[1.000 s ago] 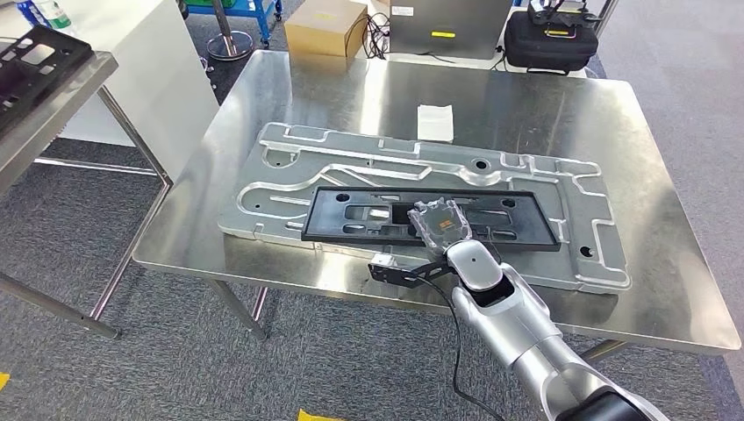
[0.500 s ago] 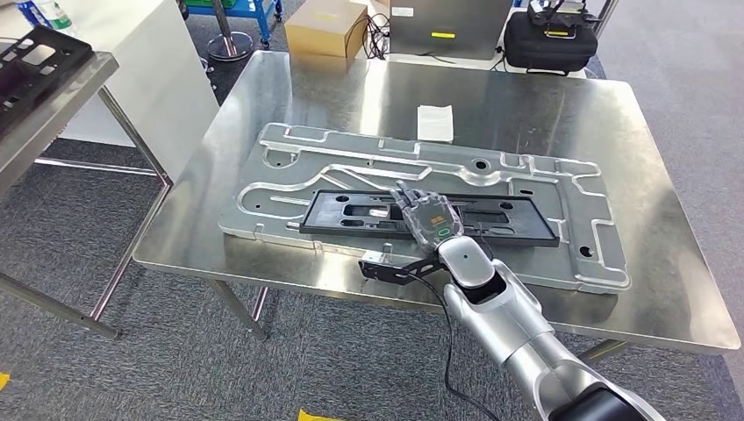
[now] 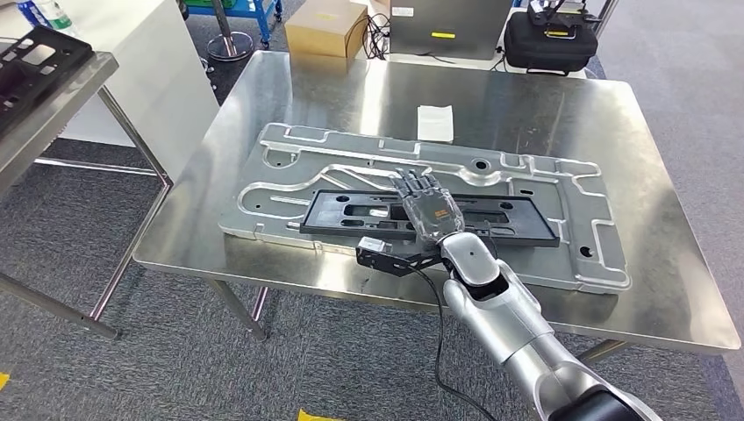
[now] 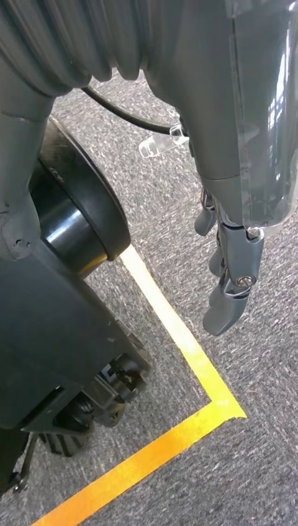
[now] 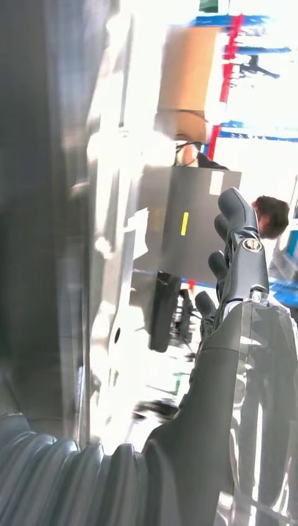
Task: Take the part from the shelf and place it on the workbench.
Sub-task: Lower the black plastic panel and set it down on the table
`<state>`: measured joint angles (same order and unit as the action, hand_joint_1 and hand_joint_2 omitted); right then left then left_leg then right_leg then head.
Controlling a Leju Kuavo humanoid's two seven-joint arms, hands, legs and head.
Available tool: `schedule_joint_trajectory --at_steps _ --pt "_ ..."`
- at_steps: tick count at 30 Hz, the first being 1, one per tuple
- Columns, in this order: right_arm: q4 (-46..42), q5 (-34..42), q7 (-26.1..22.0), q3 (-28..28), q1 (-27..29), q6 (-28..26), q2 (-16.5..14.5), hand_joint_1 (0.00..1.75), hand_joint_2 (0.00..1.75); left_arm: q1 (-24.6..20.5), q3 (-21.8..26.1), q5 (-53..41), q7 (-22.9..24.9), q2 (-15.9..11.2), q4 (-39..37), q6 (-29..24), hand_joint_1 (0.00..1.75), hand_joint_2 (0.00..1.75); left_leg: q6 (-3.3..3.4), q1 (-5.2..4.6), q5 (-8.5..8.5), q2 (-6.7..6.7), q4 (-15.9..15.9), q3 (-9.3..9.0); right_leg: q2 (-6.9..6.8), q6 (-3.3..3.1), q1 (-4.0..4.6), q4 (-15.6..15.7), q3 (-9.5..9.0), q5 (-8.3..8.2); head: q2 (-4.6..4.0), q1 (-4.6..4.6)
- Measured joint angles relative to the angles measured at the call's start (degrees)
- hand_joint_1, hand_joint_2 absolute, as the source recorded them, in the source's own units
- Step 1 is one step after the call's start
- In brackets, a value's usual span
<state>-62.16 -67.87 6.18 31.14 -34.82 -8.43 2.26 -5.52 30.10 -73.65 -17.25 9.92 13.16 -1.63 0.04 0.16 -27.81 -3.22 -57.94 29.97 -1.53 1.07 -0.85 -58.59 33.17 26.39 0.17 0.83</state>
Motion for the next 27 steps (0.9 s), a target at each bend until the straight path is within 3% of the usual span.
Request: schedule_joint_trajectory --at_steps 5,13,19,27 --pt "-16.25 25.81 -6.87 -7.50 7.68 -2.40 0.04 0.00 1.75 0.95 0.26 1.94 -1.55 -0.02 0.00 -0.54 0.00 1.75 -0.02 0.00 -0.04 0.02 0.00 0.06 -0.02 0.00 0.00 0.01 0.05 0.01 0.00 0.00" --pt "-45.38 50.28 -18.91 -17.06 24.10 -3.44 1.90 0.00 1.75 2.14 1.71 4.55 -3.72 -0.17 0.00 -2.01 0.00 1.75 0.01 0.00 -0.17 0.01 0.02 0.05 -0.02 0.01 0.00 0.12 0.02 0.06 0.00 0.02" --pt "-62.02 56.11 -24.52 -21.87 37.48 -1.42 3.06 0.00 1.75 2.74 3.13 6.03 -5.13 -0.54 0.00 -2.87 0.00 1.75 0.05 0.01 -0.29 -0.08 0.05 0.09 0.05 0.01 0.00 0.13 -0.01 0.08 0.00 0.00" --pt "-67.87 55.10 -25.45 -22.94 43.64 -1.41 3.07 0.00 1.75 2.83 3.93 6.40 -5.55 -0.63 0.00 -2.99 0.00 1.75 0.05 0.01 -0.28 -0.12 0.05 0.00 0.13 0.01 0.00 0.13 -0.10 0.08 0.00 0.00"
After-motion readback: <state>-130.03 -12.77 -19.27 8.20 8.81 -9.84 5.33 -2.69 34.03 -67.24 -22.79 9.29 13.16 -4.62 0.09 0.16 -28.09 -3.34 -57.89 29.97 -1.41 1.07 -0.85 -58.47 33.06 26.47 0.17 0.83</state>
